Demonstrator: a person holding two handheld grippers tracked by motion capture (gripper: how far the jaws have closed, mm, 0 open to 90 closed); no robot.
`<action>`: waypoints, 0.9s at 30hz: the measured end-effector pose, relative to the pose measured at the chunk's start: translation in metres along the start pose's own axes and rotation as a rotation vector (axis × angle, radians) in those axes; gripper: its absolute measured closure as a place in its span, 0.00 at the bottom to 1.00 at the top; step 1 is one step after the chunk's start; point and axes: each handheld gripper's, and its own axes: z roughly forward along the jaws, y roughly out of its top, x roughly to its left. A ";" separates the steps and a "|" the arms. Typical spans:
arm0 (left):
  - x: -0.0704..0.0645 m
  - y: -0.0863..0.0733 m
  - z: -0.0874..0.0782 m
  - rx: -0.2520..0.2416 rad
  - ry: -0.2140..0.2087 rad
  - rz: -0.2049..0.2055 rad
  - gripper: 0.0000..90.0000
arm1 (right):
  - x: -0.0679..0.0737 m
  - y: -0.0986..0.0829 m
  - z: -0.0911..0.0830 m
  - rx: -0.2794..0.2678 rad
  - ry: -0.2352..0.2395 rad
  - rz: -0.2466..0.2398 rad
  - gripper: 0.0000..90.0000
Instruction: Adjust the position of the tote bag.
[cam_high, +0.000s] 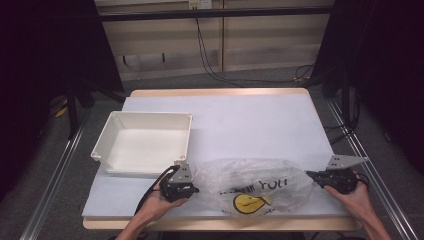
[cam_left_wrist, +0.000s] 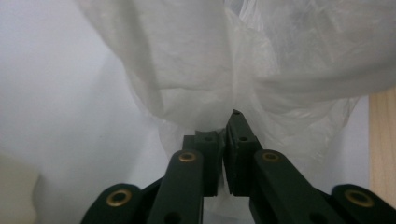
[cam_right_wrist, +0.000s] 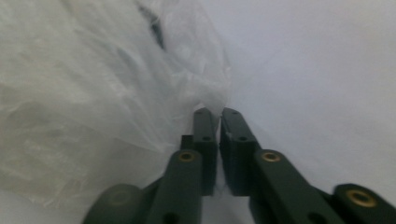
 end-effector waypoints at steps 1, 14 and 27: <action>0.000 0.000 -0.002 -0.026 -0.012 -0.013 0.90 | -0.001 0.001 -0.003 -0.024 0.002 0.015 0.88; 0.000 -0.006 -0.051 -0.192 0.036 -0.109 0.49 | -0.002 0.027 -0.050 -0.244 -0.028 0.059 0.55; 0.016 -0.002 -0.112 -0.336 0.189 -0.163 0.63 | -0.001 0.050 -0.064 -0.320 -0.052 0.047 0.55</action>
